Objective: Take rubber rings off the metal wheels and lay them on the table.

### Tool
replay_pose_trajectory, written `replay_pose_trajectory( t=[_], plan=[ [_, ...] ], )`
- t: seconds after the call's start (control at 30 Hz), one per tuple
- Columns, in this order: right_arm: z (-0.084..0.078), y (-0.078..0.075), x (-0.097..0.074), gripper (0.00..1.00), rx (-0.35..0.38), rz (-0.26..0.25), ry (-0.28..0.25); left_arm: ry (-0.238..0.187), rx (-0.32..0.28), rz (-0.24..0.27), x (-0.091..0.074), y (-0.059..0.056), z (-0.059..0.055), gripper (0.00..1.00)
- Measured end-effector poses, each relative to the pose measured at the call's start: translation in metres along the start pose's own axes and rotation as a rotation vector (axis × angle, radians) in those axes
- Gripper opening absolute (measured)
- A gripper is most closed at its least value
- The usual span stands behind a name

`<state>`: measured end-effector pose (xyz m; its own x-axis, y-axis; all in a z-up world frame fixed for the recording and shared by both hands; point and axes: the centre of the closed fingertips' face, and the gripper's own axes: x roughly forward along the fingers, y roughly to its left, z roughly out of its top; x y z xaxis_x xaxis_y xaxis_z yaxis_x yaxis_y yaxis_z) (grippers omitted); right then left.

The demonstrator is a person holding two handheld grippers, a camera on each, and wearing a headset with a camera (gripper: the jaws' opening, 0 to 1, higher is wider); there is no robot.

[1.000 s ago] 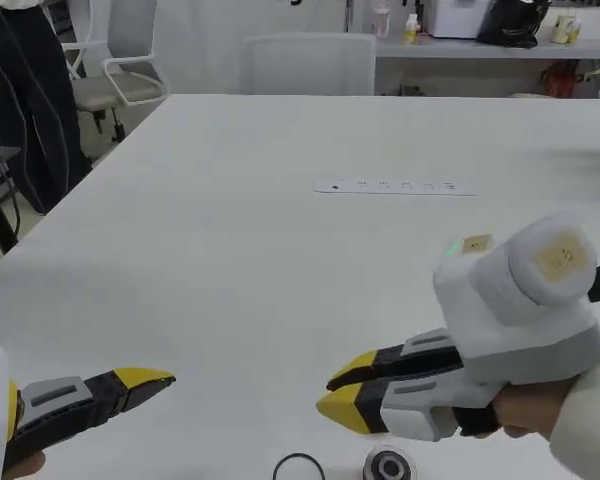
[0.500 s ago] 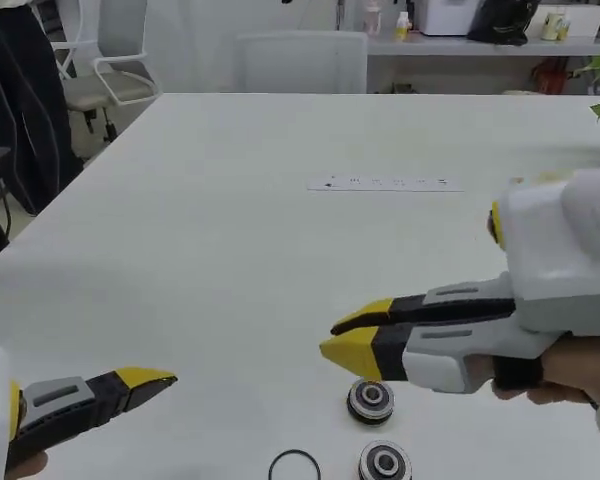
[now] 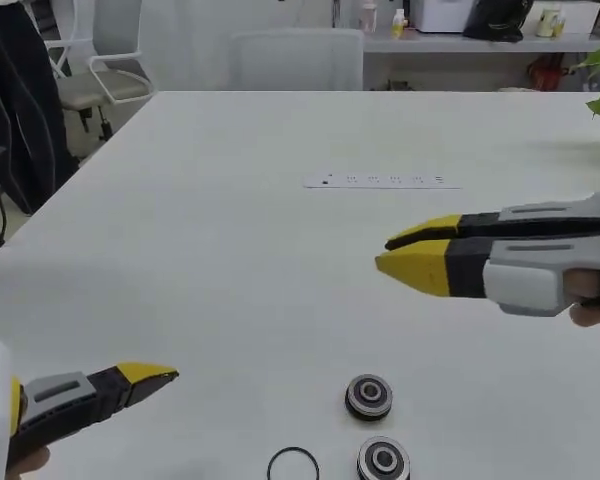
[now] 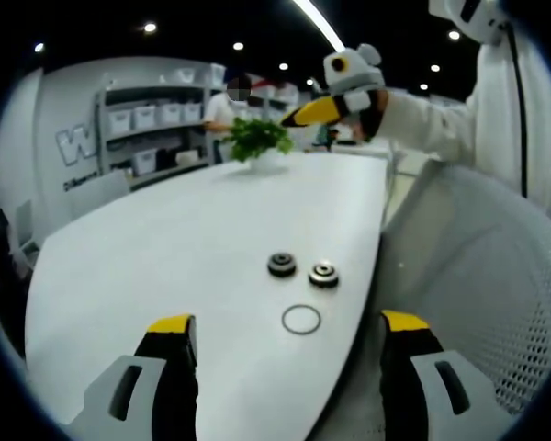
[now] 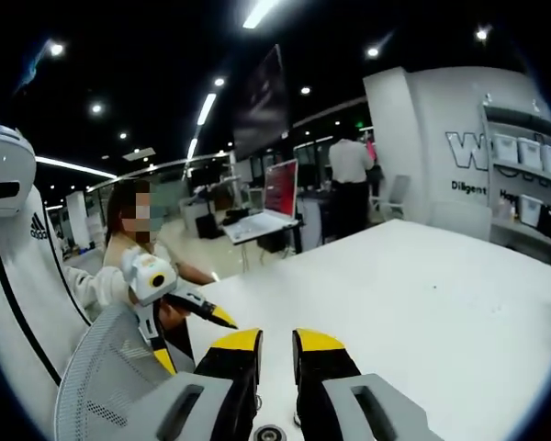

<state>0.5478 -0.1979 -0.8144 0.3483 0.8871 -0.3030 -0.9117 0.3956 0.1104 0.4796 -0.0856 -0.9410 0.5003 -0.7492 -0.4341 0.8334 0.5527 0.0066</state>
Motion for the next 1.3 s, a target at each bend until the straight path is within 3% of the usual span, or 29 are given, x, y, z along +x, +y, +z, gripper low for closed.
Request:
replay_pose_trajectory(
  t=[0.33, 0.63, 0.87, 1.07, 1.17, 1.3],
  plan=[
    [-0.004, -0.012, -0.027, 0.14, -0.032, -0.004, 0.007, 0.001, 0.012, -0.004, -0.001, 0.0, 0.004, 0.83],
    [-0.045, -0.018, -0.024, 0.19, -0.001, 0.001, 0.106, 0.006, 0.047, -0.011, -0.005, 0.001, 0.016, 0.84],
    [-0.074, -0.018, -0.011, 0.21, 0.002, 0.024, 0.191, 0.004, 0.114, -0.042, -0.01, -0.003, 0.04, 0.86],
    [-0.087, -0.016, 0.0, 0.22, 0.012, 0.051, 0.229, 0.009, 0.195, -0.056, -0.012, -0.003, 0.06, 0.88],
    [-0.096, -0.015, 0.005, 0.23, 0.028, 0.062, 0.238, -0.016, 0.214, -0.098, -0.013, -0.01, 0.077, 0.9],
    [-0.118, -0.011, 0.011, 0.24, 0.043, 0.081, 0.278, -0.039, 0.268, -0.102, -0.013, -0.01, 0.099, 0.9]
  ],
)
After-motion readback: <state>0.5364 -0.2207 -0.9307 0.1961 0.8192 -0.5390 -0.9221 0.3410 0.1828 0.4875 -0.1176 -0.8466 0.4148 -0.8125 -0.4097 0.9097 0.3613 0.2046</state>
